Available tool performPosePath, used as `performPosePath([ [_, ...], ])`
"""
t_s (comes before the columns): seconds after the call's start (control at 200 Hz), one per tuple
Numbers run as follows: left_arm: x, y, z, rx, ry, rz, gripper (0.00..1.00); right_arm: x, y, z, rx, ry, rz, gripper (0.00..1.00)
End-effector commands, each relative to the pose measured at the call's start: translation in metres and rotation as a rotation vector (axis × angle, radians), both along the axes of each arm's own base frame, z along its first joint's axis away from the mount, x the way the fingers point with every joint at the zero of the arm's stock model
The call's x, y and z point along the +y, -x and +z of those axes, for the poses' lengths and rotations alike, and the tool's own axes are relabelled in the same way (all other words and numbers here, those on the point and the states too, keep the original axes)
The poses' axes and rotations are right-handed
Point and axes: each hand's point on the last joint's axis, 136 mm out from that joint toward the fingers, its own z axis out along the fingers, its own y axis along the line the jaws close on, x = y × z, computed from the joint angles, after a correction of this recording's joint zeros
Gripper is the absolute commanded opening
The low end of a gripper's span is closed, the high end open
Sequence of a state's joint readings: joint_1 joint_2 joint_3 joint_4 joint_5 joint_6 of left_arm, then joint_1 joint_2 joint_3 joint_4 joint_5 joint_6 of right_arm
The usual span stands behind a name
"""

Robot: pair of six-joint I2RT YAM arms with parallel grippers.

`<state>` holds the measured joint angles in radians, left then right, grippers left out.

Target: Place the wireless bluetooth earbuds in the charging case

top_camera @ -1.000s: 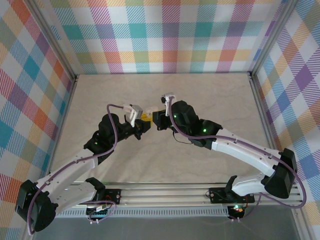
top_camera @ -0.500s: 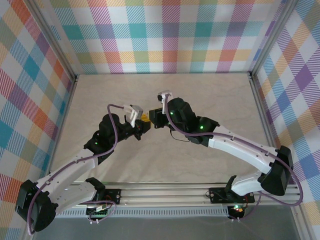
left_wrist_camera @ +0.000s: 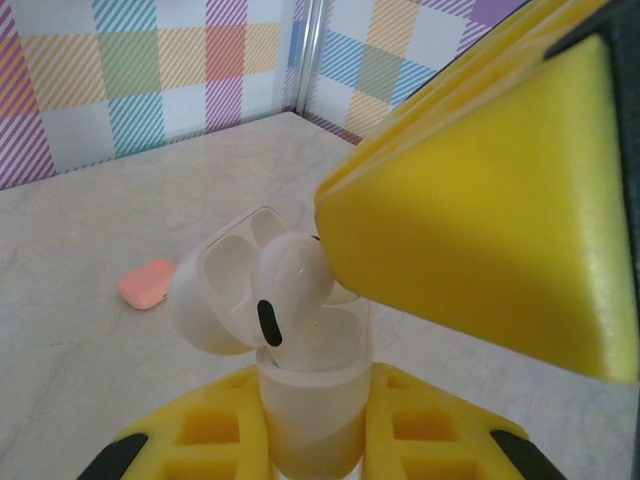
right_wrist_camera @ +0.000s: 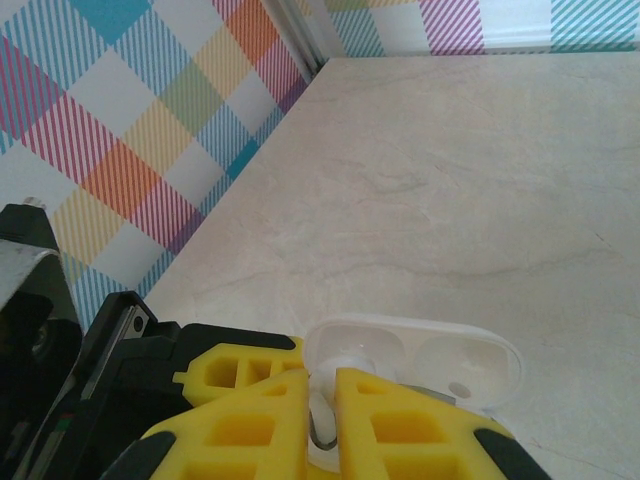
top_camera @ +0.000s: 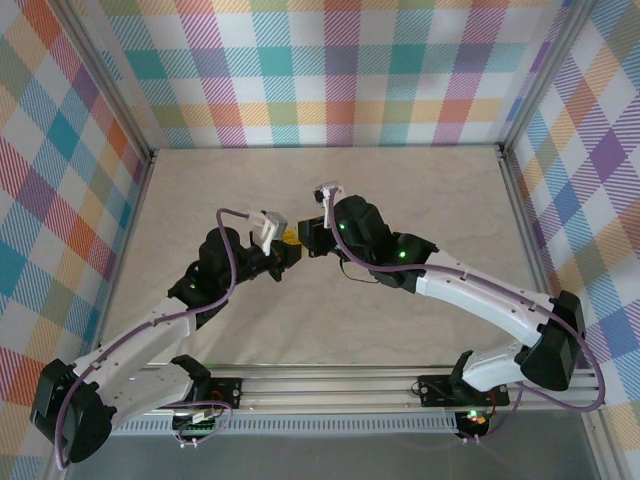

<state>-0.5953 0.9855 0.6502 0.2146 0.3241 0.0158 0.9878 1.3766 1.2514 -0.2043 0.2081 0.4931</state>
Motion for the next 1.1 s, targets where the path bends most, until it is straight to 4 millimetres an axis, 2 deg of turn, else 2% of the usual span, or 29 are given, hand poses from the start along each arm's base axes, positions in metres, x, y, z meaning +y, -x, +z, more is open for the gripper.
performPosePath([
  [0.0,-0.007,0.006,0.035,-0.099,0.063,-0.044,0.0,0.003,0.008,-0.008,0.046,0.019,0.032,0.16],
  [0.12,-0.007,0.005,0.034,-0.099,0.06,-0.042,0.0,0.004,0.011,-0.006,0.05,0.008,0.043,0.12],
  [0.425,-0.006,0.004,0.033,-0.097,0.057,-0.033,0.0,0.004,0.015,-0.003,0.058,-0.013,0.058,0.12],
  [0.49,-0.006,0.004,0.033,-0.099,0.056,-0.033,0.0,0.002,0.017,-0.001,0.055,-0.016,0.058,0.16],
  [0.625,-0.006,0.005,0.031,-0.102,0.046,-0.035,0.0,-0.005,0.02,0.017,0.014,-0.031,0.057,0.26],
  [0.85,-0.011,0.013,0.031,-0.11,0.038,-0.095,0.0,-0.023,0.023,0.052,-0.057,0.001,0.082,0.34],
  [1.01,-0.019,0.03,0.033,-0.118,0.022,-0.21,0.0,-0.036,0.018,0.067,0.046,-0.021,0.188,0.4],
  [1.095,-0.02,0.039,0.041,-0.143,0.042,-0.25,0.0,-0.038,0.019,0.065,0.113,-0.004,0.258,0.44],
])
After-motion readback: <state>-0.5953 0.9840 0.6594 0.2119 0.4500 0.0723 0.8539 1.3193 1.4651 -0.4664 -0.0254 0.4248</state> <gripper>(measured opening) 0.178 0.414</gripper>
